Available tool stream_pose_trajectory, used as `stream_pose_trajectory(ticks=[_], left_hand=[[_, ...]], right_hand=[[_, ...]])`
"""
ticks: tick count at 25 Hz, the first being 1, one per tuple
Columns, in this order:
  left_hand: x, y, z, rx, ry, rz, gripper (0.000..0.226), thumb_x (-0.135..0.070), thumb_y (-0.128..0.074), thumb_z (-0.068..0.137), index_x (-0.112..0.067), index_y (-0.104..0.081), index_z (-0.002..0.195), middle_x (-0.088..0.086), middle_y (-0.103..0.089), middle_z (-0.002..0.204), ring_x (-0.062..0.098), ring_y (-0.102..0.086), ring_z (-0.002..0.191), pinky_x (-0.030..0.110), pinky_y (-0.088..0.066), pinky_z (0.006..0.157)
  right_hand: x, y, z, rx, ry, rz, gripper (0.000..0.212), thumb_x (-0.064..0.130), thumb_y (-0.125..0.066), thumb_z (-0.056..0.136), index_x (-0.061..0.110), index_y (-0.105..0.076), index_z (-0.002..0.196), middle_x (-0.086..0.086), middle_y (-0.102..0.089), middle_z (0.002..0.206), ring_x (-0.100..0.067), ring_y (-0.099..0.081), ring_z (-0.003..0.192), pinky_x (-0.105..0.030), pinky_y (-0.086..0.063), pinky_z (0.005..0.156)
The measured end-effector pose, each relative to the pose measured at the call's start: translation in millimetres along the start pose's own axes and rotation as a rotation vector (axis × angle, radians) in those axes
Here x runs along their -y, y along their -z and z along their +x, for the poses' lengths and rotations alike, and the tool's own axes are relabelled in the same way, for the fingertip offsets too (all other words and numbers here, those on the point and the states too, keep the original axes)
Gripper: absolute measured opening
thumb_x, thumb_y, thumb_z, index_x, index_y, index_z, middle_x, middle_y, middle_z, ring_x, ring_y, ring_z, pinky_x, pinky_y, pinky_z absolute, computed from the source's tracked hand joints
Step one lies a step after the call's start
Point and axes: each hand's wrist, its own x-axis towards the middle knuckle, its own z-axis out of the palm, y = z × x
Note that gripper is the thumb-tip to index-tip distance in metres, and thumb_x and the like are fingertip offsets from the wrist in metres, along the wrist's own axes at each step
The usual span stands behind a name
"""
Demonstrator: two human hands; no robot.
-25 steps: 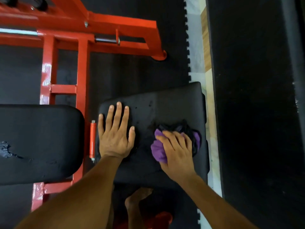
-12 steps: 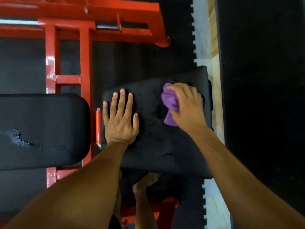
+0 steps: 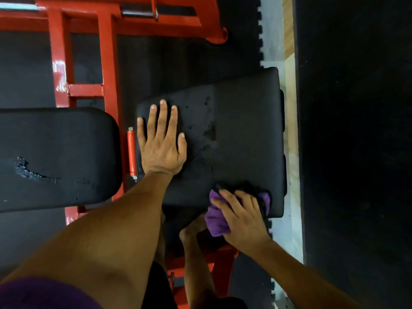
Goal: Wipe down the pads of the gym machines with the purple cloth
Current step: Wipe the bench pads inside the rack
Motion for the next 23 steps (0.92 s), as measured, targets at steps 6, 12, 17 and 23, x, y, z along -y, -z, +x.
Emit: stream_pose_trajectory(ticks=[6,12,17,23], left_hand=[[2,-2,-1,-0.004,-0.003,-0.001,0.066,-0.043,-0.028,0.103,-0.020,-0.023,0.164,0.006,-0.017,0.172,0.025,-0.012,0.160,0.056,-0.010,0.127],[2,-1,-1,0.036,-0.001,-0.011,0.065,-0.044,-0.024,0.105,-0.021,-0.020,0.165,0.005,-0.013,0.173,0.025,-0.008,0.160,0.057,-0.009,0.127],[1,1,-1,0.044,-0.001,-0.005,0.063,-0.042,-0.025,0.106,-0.021,-0.020,0.165,0.004,-0.013,0.173,0.024,-0.008,0.160,0.056,-0.007,0.127],[4,1,-3,0.050,-0.012,-0.025,0.062,-0.040,-0.027,0.106,-0.021,-0.020,0.165,0.002,-0.011,0.174,0.023,-0.007,0.160,0.054,-0.007,0.128]], right_hand=[[-6,32,110,-0.140,-0.296,-0.006,0.071,0.010,-0.074,0.054,0.021,-0.059,0.123,-0.003,-0.058,0.132,-0.032,-0.053,0.103,-0.045,-0.046,0.082],[28,7,23,0.047,-0.052,0.136,0.085,0.023,-0.086,0.043,0.027,-0.060,0.124,0.008,-0.049,0.138,-0.023,-0.046,0.113,-0.037,-0.036,0.094],[13,34,26,-0.007,-0.198,0.169,0.089,0.008,-0.084,0.046,0.025,-0.061,0.131,0.008,-0.054,0.137,-0.018,-0.046,0.114,-0.030,-0.039,0.095],[-22,45,133,-0.327,-0.300,0.144,0.071,0.005,-0.078,0.069,0.015,-0.056,0.136,-0.005,-0.056,0.140,-0.030,-0.050,0.116,-0.047,-0.049,0.097]])
